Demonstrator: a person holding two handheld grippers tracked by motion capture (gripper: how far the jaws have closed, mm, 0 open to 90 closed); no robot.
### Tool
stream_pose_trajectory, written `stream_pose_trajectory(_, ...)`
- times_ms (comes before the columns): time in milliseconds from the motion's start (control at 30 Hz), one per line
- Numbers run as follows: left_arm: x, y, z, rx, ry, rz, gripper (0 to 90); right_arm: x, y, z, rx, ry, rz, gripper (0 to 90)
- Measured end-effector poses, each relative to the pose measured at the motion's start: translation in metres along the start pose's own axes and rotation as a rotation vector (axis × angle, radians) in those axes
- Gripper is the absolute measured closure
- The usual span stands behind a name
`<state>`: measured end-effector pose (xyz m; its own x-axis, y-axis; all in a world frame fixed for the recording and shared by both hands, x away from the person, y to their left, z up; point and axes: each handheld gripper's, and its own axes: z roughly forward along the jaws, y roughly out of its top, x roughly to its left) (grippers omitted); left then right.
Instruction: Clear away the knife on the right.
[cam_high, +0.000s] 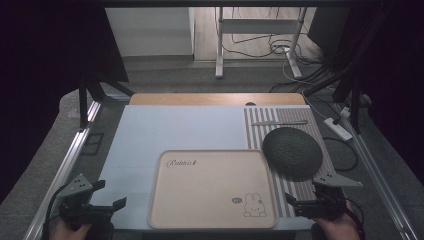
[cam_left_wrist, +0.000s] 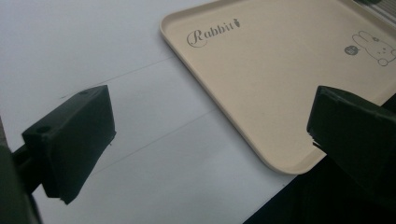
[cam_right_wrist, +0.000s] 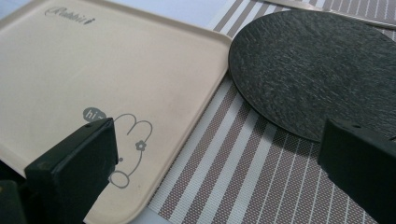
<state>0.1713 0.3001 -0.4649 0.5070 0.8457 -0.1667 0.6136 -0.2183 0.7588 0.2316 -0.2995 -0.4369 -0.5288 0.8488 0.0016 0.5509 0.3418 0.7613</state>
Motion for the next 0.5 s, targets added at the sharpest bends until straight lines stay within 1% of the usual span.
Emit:
stream_pose_trajectory(100, 0.0002, -0.0005, -0.0005, -0.001, 0.001, -0.006, 1.9, 0.0005, 0.0007, 0.0013, 0.008, 0.004, -0.009, 0.0)
stream_pose_trajectory(133, 0.0003, -0.0005, -0.0006, -0.001, 0.001, -0.007, 1.9, 0.0008, 0.0009, 0.0017, 0.013, -0.001, -0.011, 0.0)
stream_pose_trajectory(333, -0.0002, -0.0002, -0.0003, 0.002, 0.002, -0.001, 2.0, 0.0014, 0.0011, 0.0029, 0.026, 0.006, -0.021, 0.0)
stream_pose_trajectory(500, 0.0002, -0.0005, -0.0005, 0.0, 0.001, -0.006, 2.1, 0.002, 0.0016, 0.0041, 0.037, 0.008, -0.027, 0.0)
